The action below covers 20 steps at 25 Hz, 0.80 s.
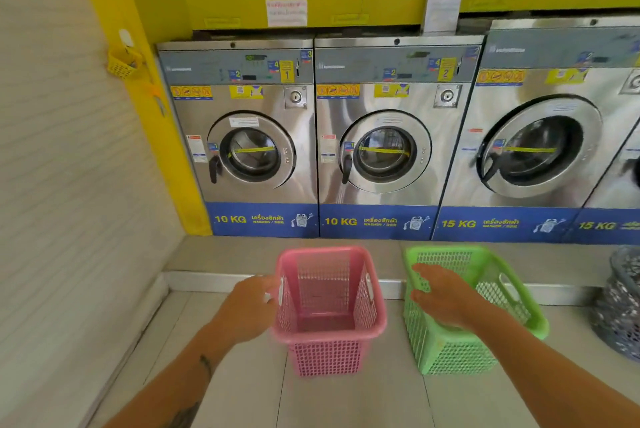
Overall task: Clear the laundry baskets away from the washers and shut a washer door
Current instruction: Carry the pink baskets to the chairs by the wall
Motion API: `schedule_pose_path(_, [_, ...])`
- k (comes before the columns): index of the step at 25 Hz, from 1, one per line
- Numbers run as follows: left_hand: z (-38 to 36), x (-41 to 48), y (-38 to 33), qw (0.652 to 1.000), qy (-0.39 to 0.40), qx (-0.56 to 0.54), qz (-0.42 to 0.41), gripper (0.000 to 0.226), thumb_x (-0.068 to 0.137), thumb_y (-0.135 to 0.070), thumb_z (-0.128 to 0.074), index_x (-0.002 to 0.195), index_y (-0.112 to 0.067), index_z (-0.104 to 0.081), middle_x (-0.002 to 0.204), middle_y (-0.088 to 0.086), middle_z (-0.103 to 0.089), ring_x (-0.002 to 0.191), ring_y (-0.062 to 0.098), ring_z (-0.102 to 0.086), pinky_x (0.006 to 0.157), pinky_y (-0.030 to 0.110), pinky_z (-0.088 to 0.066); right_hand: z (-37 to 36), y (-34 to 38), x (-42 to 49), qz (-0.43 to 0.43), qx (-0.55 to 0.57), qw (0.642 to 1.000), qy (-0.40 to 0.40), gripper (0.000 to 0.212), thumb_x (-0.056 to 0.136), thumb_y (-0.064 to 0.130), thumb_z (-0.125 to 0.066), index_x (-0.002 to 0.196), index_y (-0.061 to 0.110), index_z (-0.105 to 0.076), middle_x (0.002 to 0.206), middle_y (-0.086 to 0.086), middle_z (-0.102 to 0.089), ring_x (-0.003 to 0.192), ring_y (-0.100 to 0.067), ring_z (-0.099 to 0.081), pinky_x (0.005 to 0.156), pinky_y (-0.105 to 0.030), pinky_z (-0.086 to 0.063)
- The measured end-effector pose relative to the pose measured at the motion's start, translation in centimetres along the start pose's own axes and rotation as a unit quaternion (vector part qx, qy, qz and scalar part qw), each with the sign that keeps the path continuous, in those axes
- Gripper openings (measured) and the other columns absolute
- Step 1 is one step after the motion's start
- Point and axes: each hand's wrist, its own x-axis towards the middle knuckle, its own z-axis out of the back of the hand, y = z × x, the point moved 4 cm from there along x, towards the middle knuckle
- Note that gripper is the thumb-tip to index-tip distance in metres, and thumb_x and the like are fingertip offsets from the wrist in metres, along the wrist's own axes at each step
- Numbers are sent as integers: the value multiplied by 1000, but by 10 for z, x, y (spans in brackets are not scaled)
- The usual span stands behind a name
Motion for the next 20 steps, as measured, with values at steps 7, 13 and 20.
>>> schedule_pose_path(7, [-32, 127, 5, 995, -6, 2, 95, 33, 94, -17, -48, 125, -17, -58, 128, 1, -60, 108, 13, -56, 86, 18, -37, 9, -23, 178, 25, -43, 997, 65, 61, 94, 25, -52, 150, 14, -30, 152, -13, -38, 140, -27, -35, 111, -32, -30])
schedule_pose_path(13, [-73, 239, 68, 991, -13, 47, 126, 50, 92, -31, -54, 140, -21, -42, 139, 3, -50, 123, 21, -50, 98, 29, -42, -45, -52, 291, -34, -47, 989, 133, 64, 75, 39, -48, 136, 19, -48, 135, -12, -54, 111, -27, -61, 90, -35, -52])
schedule_pose_path(20, [-155, 350, 157, 978, 76, 151, 120, 71, 86, -41, -52, 148, -26, -21, 157, 8, -23, 139, 32, -31, 109, 49, -34, -104, -72, 374, -153, -56, 972, 170, 72, 86, 20, -54, 152, 19, -25, 154, -14, -32, 136, -32, -40, 108, -39, -38])
